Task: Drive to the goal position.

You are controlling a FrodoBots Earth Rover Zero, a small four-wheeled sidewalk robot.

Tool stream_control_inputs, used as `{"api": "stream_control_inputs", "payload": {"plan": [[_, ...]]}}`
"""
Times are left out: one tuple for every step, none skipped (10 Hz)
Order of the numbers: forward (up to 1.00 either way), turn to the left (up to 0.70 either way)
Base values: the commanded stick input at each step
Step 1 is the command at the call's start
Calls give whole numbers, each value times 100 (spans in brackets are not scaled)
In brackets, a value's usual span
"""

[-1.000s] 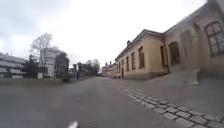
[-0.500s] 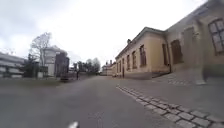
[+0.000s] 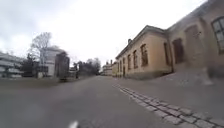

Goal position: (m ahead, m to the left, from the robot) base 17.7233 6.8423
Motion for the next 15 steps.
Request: {"api": "stream_control_inputs", "payload": {"plan": [[70,12],[70,19],[70,27],[70,35],[70,35],[70,11],[70,0],[70,0],[70,0],[70,20],[70,35],[70,35],[70,35],[70,35],[70,35]]}}
